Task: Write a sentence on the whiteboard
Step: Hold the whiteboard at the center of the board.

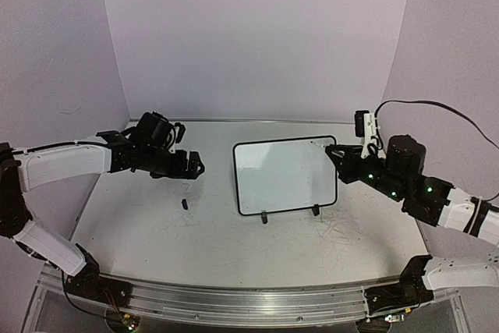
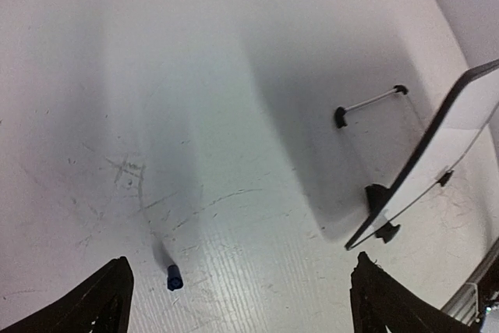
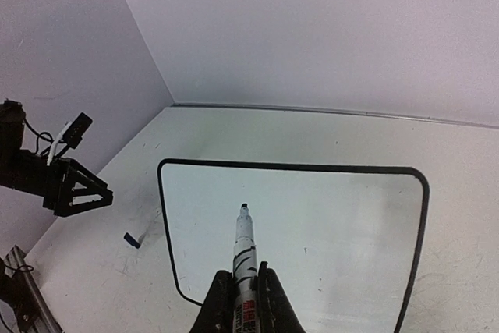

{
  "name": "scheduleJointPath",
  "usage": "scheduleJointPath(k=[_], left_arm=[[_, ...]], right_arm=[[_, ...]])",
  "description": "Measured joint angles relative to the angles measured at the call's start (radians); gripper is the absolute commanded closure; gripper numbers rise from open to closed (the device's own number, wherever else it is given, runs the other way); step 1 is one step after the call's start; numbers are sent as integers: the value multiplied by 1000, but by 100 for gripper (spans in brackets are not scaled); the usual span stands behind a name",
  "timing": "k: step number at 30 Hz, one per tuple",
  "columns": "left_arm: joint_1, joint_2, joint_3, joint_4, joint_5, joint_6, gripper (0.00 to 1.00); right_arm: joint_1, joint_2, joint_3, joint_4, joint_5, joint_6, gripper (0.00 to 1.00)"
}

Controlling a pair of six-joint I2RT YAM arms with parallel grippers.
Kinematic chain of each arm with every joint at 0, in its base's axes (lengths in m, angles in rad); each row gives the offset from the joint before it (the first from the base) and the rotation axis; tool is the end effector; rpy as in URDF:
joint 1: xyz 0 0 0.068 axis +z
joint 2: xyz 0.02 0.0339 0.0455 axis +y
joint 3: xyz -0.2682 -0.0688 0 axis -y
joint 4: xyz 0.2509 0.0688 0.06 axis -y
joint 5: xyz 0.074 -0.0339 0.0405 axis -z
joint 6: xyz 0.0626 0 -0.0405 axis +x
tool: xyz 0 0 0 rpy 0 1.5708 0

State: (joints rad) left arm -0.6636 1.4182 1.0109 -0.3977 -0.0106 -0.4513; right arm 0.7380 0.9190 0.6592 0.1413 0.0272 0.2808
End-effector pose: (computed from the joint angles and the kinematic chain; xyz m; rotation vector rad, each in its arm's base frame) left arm 0.2588 -0.2015 0.2358 0.2532 2.4252 -0.5086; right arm 0.1867 0.1675 0.3041 -0.3748 1.7037 0.7346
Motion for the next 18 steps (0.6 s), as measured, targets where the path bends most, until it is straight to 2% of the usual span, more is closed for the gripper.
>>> scheduleJointPath(k=[4,9,18], left_arm=[[71,-81,-39,120,130,11,0],[154,-138,-120,293,268,-8,1],[170,98,-31,417,487,-25,4]], right_arm=[[0,-67,-3,17,33,-11,100],[0,-53,2,22,37,-36,100],[-2,47,61,15,-12,-52,100]])
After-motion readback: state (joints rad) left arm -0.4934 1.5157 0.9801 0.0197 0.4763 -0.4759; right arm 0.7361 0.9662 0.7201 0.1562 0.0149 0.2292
